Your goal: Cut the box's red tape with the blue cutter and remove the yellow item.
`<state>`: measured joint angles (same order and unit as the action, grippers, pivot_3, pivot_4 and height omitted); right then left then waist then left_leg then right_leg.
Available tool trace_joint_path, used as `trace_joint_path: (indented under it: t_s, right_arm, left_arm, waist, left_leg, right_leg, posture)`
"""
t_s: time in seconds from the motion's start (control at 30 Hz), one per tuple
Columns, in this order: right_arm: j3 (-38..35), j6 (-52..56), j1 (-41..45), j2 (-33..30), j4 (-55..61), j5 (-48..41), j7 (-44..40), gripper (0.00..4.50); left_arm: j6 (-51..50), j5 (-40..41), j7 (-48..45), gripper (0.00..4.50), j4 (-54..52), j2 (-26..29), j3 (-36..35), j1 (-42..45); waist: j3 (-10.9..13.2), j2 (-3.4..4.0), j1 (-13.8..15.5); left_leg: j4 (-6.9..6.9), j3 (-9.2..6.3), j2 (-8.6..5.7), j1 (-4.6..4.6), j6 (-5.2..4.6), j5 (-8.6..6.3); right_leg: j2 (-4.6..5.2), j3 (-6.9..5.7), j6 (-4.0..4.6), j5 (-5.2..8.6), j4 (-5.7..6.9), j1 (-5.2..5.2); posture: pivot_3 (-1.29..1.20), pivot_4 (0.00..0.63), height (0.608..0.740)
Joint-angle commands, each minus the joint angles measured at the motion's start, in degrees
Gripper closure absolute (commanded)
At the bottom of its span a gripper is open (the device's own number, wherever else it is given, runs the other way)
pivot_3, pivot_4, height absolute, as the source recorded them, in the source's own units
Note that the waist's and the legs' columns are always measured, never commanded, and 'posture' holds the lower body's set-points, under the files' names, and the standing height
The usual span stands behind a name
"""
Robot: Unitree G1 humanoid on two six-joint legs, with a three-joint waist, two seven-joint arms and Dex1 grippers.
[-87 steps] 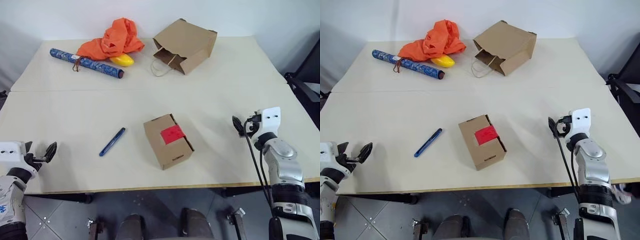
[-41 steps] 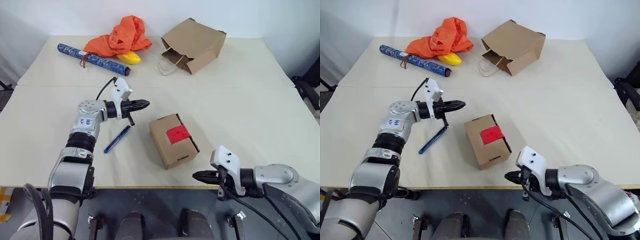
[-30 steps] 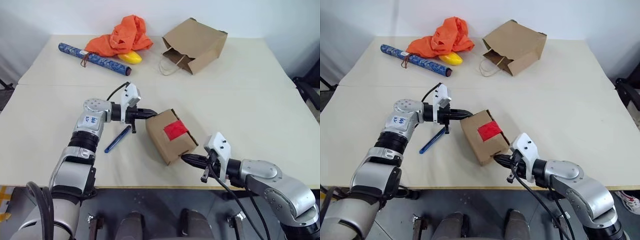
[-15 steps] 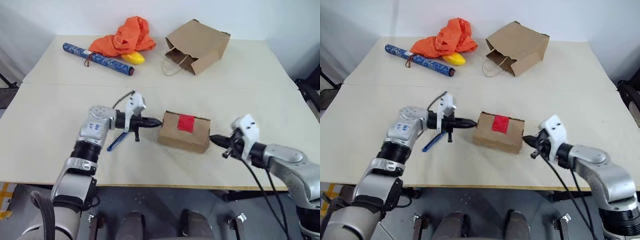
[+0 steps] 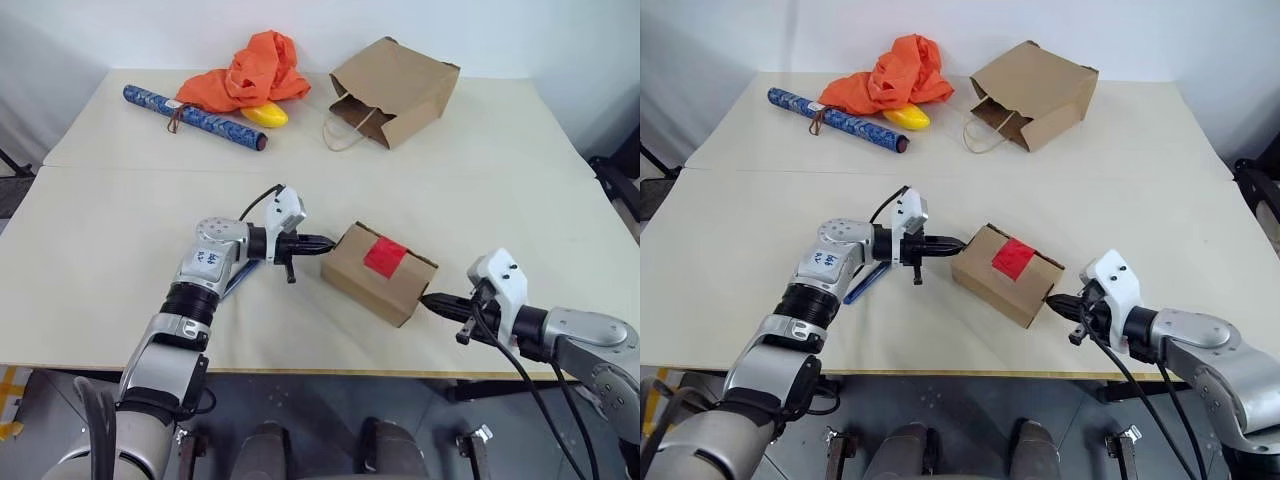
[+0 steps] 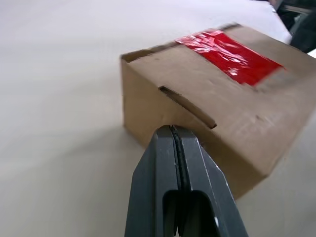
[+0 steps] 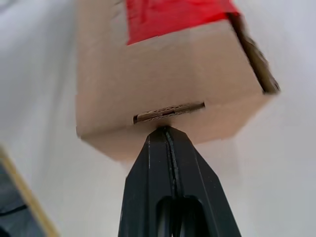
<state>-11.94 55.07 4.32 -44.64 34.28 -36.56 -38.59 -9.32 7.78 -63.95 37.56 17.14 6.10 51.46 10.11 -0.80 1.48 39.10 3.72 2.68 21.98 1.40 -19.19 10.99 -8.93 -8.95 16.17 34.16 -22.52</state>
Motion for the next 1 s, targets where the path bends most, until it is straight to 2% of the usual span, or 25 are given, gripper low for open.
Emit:
trace_joint_path:
  t_s: [0.03, 0.3, 0.6, 0.63, 0.73, 0.83, 1.0]
  right_arm:
    - [-0.2, -0.75, 0.41, -1.15, 2.93, -1.15, -0.57, 4.5]
    - [-2.46, -0.87, -2.39, -2.33, 3.7, -0.85, -0.37, 4.5]
    - [-7.38, -8.83, -9.16, -4.99, -6.49, 4.69, -3.58, 4.5]
    - [-7.56, -9.81, -8.9, -5.31, -7.74, 5.34, -3.71, 4.5]
    - [-8.98, -14.02, -4.68, -3.9, -13.56, 7.82, -0.88, 3.92]
    - [-10.72, -19.84, -0.43, -1.5, -19.18, 8.19, -0.57, 2.89]
    - [-8.74, -25.67, 4.03, -1.91, -23.61, 8.44, -5.54, 1.16]
  left_arm:
    - [1.46, 1.16, -0.46, 4.48, 1.01, -2.06, -0.22, 2.2]
    - [2.6, 0.61, -1.25, 4.48, 3.46, -2.04, -0.45, 2.93]
    - [4.72, 0.82, 0.13, 4.48, 6.35, 4.26, -4.1, 4.83]
    - [4.57, 0.92, -0.07, 4.31, 5.87, 5.19, -4.36, 4.69]
    - [-0.09, 2.02, -0.67, 3.6, 1.18, 9.02, -5.64, 2.59]
    - [-8.27, 5.77, -0.25, 2.68, -9.79, 14.11, -9.11, -3.45]
    - [-19.58, 11.74, 0.37, 1.14, -22.48, 21.76, -14.94, -12.43]
  waist:
    - [0.0, 0.0, -0.01]
    - [0.0, 0.0, 0.03]
    - [0.0, 0.0, -0.17]
    - [0.0, 0.0, -0.2]
    - [0.0, 0.01, -0.29]
    - [-0.01, 0.03, -0.95]
    - [0.01, 0.08, -1.44]
  left_leg:
    - [0.0, 0.0, 0.0, 0.0, 0.0, 0.0]
    - [0.0, 0.0, 0.0, 0.01, -0.01, -0.01]
    - [0.01, 0.0, 0.0, 0.04, -0.03, -0.02]
    - [0.01, 0.0, 0.0, 0.04, -0.03, -0.02]
    - [0.02, 0.0, 0.0, 0.04, -0.03, -0.02]
    - [0.01, 0.0, 0.0, 0.02, -0.02, -0.01]
    - [-0.04, -0.03, 0.06, -0.01, 0.0, -0.02]
  right_leg:
    - [0.0, 0.0, 0.0, 0.0, 0.0, 0.0]
    - [0.0, -0.01, 0.0, 0.0, -0.01, 0.0]
    - [0.0, -0.01, -0.01, -0.01, -0.01, -0.03]
    - [0.0, -0.02, -0.01, -0.01, 0.01, -0.04]
    - [0.0, -0.01, -0.01, -0.01, 0.0, -0.05]
    - [0.0, 0.01, -0.01, -0.01, 0.03, -0.06]
    - [0.0, -0.04, -0.04, -0.02, 0.2, -0.07]
  posture:
    - [0.0, 0.15, 0.74]
    - [0.0, 0.15, 0.74]
    - [0.0, 0.15, 0.74]
    - [0.0, 0.15, 0.74]
    - [0.0, 0.15, 0.74]
    - [0.0, 0.15, 0.74]
    - [0.0, 0.15, 0.74]
